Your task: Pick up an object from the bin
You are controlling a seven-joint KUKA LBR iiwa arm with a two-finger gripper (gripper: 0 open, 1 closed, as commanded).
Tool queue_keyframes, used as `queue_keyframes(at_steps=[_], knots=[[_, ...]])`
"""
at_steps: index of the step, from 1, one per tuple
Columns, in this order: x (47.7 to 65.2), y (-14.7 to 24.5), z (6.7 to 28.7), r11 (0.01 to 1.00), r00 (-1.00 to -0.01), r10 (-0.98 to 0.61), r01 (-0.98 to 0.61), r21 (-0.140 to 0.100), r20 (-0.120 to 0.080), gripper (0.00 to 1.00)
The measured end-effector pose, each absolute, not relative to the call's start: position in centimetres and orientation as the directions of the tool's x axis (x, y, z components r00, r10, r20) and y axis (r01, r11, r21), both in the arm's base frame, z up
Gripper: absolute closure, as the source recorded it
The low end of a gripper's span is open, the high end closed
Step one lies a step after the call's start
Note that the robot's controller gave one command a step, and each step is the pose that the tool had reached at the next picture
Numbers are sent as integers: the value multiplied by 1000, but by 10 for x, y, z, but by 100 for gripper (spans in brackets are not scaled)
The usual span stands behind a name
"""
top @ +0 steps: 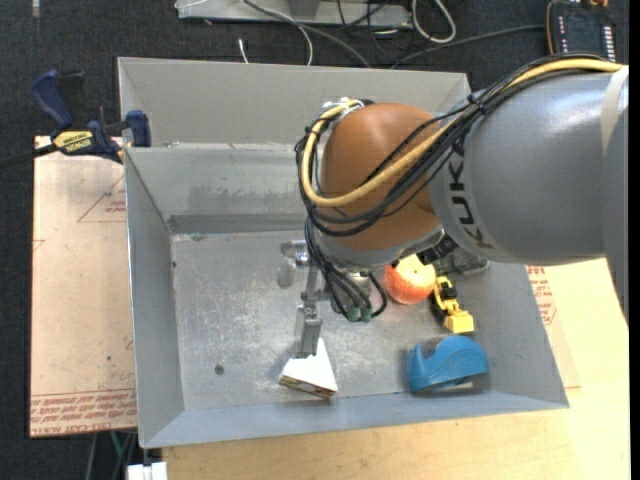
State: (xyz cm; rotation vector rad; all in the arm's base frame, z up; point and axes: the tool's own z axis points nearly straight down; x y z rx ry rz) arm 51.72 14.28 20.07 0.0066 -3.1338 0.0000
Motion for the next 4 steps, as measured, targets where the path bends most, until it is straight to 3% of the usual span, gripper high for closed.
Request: queue_keyframes(at_steps=[1,2,3,4], knots=[[519,142,205,1000,-1000,0,0,1,0,0],[494,108,118,963,-963,-269,-269,2,0,0],[503,95,144,798,-798,-603,-603,1,-5,0],[481,97,100,722,-722,-692,-692,3,-1,0]])
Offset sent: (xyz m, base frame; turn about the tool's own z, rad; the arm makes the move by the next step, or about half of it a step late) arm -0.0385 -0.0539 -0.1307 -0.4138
